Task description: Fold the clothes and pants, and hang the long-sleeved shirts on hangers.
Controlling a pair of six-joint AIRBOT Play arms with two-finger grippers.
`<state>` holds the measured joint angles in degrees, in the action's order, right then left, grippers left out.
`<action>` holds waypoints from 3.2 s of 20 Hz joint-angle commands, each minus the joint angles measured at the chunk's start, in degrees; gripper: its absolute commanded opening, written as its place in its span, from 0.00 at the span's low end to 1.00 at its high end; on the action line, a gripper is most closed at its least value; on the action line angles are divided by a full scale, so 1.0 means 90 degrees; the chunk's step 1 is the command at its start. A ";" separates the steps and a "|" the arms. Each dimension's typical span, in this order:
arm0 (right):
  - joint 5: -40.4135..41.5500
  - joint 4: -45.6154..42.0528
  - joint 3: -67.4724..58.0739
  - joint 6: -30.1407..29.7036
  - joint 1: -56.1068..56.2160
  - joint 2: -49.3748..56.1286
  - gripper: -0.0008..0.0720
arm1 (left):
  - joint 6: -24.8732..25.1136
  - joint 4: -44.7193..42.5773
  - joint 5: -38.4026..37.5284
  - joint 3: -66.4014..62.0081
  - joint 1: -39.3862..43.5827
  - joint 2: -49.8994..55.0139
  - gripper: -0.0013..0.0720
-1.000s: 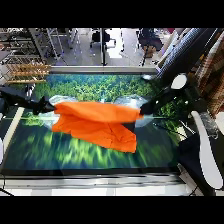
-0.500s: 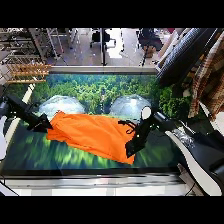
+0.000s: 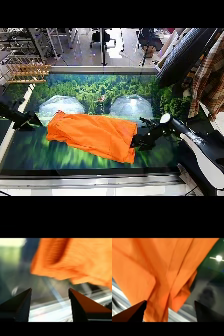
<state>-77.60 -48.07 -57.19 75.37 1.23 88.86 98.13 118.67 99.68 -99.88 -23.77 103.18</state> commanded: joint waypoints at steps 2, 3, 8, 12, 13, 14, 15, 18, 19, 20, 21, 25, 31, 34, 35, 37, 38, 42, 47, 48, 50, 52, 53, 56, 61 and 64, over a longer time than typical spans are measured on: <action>0.1331 0.1239 0.0952 -0.0384 -0.0104 0.0063 0.98 | 0.0063 0.1025 -0.0240 -0.0007 0.0121 -0.0406 0.73; 0.1554 0.1263 0.1037 -0.0393 0.0027 0.0063 0.98 | 0.0160 0.1088 -0.0248 -0.0007 0.0245 -0.0403 0.73; 0.2368 0.1297 0.0913 -0.0500 0.0583 0.0104 0.05 | 0.0843 0.1035 -0.0425 0.0002 0.1146 -0.0393 0.29; 0.2339 -0.1268 0.0291 0.0585 0.0396 -0.0668 0.03 | 0.1311 0.1035 -0.0522 0.0493 0.1921 -0.0393 0.03; 0.2266 -0.2327 0.0109 0.1180 0.0376 -0.0971 0.03 | 0.1392 0.1035 -0.0668 0.0801 0.2098 -0.0393 0.03; 0.2098 -0.3388 -0.0087 0.1712 0.0345 -0.1290 0.03 | 0.1457 0.1005 -0.0952 0.1202 0.2283 -0.0393 0.03; 0.1887 -0.4172 -0.0279 0.2021 0.0338 -0.1559 0.03 | 0.1484 0.0988 -0.1343 0.1610 0.2438 -0.0393 0.03; 0.1525 -0.4624 -0.0867 0.2074 0.0386 -0.1885 0.03 | 0.1481 0.0993 -0.2795 0.2693 0.2907 -0.0384 0.03; 0.1523 -0.4575 -0.1090 0.2074 0.0525 -0.1885 0.03 | 0.1481 0.0993 -0.3058 0.2844 0.3045 -0.0357 0.03; 0.1600 -0.4500 -0.1292 0.2079 0.0729 -0.1885 0.03 | 0.1479 0.0993 -0.3135 0.2878 0.3169 -0.0291 0.03; 0.1768 -0.4459 -0.1498 0.2079 0.1042 -0.1882 0.03 | 0.1479 0.1015 -0.3138 0.2878 0.3257 -0.0243 0.03; 0.2443 -0.4454 -0.2135 0.2249 0.2747 -0.1625 0.03 | 0.1438 0.1020 -0.2824 0.2742 0.3283 -0.0486 0.03; 0.4571 -0.4087 -0.2290 0.2382 0.4833 -0.0095 0.03 | 0.1297 0.1013 -0.1226 0.2322 0.2047 -0.2584 0.03; 0.5391 -0.3509 -0.2866 0.2268 0.5384 0.1005 0.03 | 0.1239 0.1013 -0.1044 0.2324 0.1435 -0.3456 0.03; 0.5265 -0.3317 -0.3177 0.1928 0.5476 0.1258 0.03 | 0.1241 0.1010 -0.1049 0.2324 0.1270 -0.3667 0.03; 0.4580 -0.3179 -0.3772 0.1241 0.5486 0.1409 0.28 | 0.1241 0.1013 -0.1073 0.2324 0.0959 -0.3951 0.03; 0.4017 -0.3198 -0.4090 0.1003 0.5360 0.1365 0.62 | 0.1241 0.1015 -0.1117 0.2324 0.0865 -0.4002 0.03; 0.2089 -0.3198 -0.4801 0.0920 0.4211 0.0777 0.75 | 0.1243 0.1018 -0.1401 0.2346 0.1018 -0.3820 0.03; 0.0610 -0.1222 -0.4223 0.0738 0.1914 0.0566 0.75 | 0.1253 0.1013 -0.1919 0.2783 0.2064 -0.3130 0.03; 0.0692 -0.0517 -0.3827 0.0435 0.1562 0.0571 0.75 | 0.1307 0.1013 -0.2144 0.2895 0.2310 -0.2936 0.03; 0.1015 0.0408 -0.3070 -0.0051 0.1190 0.0619 0.75 | 0.1316 0.0979 -0.2550 0.3058 0.2759 -0.2431 0.03; 0.1093 0.0855 -0.2759 -0.0374 0.1093 0.0947 0.76 | 0.1311 0.0850 -0.2688 0.3070 0.3062 -0.1783 0.03; 0.1122 0.1003 -0.2769 -0.0440 0.1093 0.1185 0.76 | 0.1309 0.0814 -0.2684 0.3070 0.3145 -0.1433 0.03; 0.1195 0.1596 -0.3036 -0.0656 0.1093 0.2045 0.92 | 0.1260 0.0818 -0.2662 0.3070 0.3138 -0.0590 0.03; 0.0685 0.2147 -0.4277 -0.0585 0.1141 0.3262 0.98 | 0.1241 0.0814 -0.2625 0.3067 0.3007 -0.0253 0.03; 0.0350 0.2101 -0.4983 0.0068 0.1273 0.3840 0.98 | 0.1241 0.0821 -0.2582 0.3067 0.3004 -0.0253 0.03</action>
<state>-71.05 -30.79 -96.49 72.03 11.90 118.34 109.30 126.19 76.07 -72.29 3.38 100.14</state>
